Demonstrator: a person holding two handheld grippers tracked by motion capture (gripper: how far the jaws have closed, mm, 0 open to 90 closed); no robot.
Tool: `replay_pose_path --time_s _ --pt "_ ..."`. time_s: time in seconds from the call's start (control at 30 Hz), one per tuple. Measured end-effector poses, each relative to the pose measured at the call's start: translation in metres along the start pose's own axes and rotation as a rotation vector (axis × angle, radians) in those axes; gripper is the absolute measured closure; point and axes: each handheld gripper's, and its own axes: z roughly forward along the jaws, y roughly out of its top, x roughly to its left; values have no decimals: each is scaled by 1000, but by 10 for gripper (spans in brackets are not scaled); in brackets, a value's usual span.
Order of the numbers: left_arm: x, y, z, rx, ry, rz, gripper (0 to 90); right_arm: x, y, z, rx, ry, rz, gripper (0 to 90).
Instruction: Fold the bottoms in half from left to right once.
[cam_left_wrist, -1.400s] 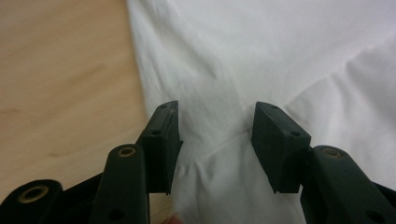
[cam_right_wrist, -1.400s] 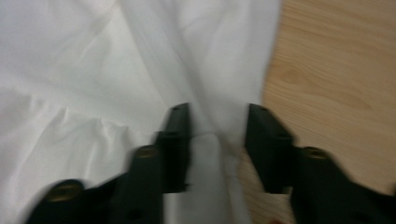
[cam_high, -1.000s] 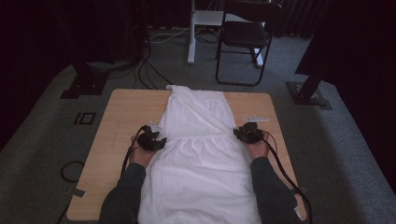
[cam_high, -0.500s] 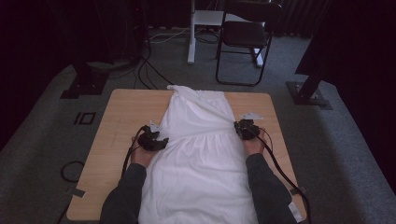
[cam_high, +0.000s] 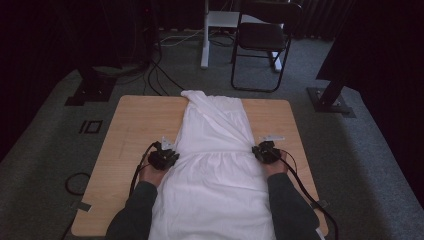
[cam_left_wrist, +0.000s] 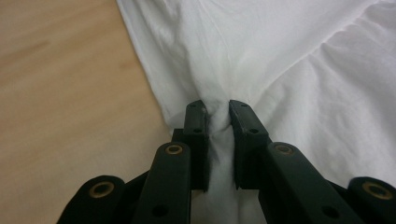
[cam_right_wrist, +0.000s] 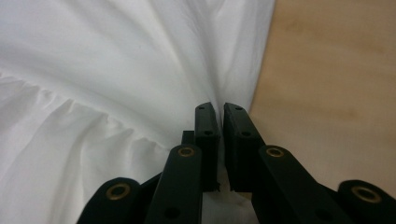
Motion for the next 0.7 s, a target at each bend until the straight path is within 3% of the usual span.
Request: replay_pose_path --time_s 0.1,0.23,0.4,0.47,0.53,0.6,0.7 --pt "-17 -15 -15 0 -14 19 790 6 -20 -19 -3 25 1 841" --pt "-42 -40 -37 -17 -54 31 787 12 -48 -47 1 71 41 840" --pt "-52 -56 -54 -10 -104 25 756 20 -69 -73 48 119 58 814" --pt "-49 -53 -58 -32 -81 23 648 22 -69 -77 64 122 40 701" --pt "-43 -45 -62 -72 -64 9 603 21 -62 -80 14 137 12 599" --pt "-39 -31 -64 -102 -50 9 575 22 -47 -80 -15 147 3 567" --pt "-34 -10 -57 -120 -21 44 566 29 -17 -72 -49 145 -52 585"
